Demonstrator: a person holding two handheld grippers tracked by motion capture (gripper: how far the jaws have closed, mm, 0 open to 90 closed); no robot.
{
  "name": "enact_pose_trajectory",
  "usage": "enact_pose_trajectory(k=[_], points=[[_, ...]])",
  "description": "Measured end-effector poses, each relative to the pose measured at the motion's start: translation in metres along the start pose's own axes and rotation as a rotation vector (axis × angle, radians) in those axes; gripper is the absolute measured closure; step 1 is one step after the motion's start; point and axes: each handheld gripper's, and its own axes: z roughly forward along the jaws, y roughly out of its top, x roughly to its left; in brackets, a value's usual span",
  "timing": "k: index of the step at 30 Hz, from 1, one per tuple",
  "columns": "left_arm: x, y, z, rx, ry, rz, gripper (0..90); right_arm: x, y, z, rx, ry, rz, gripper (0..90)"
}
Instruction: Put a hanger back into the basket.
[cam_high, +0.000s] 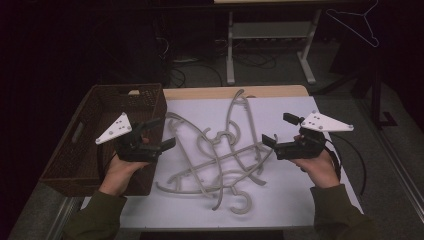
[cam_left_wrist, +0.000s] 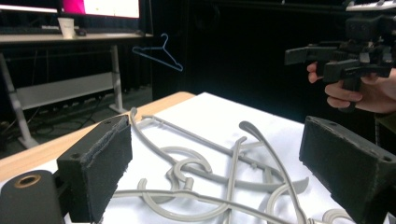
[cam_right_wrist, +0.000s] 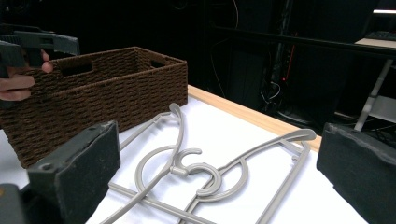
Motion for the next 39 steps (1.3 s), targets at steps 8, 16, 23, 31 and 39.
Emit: enact_pose_trajectory(k=[8,16,23,31,39], points=[[-0.006,0.004,0.015,0.103,-0.007,0.001,8.9,0.001,-0.006,0.002,0.046,-0.01,0.007,0.0],[-0.007,0.006,0.032,0.171,-0.01,-0.004,9.0,-0.006,-0.018,-0.001,0.109,-0.042,0.041,0.0],[-0.014,0.003,0.043,0.217,-0.022,-0.007,8.9,-0.003,-0.03,0.005,0.193,-0.047,0.061,3.5],[-0.018,-0.007,0.053,0.242,-0.021,-0.011,8.9,0.012,-0.039,0.034,0.294,0.004,0.092,12.5],[-0.025,-0.015,0.062,0.255,-0.03,-0.014,8.9,0.037,-0.044,0.067,0.371,0.067,0.097,16.7]])
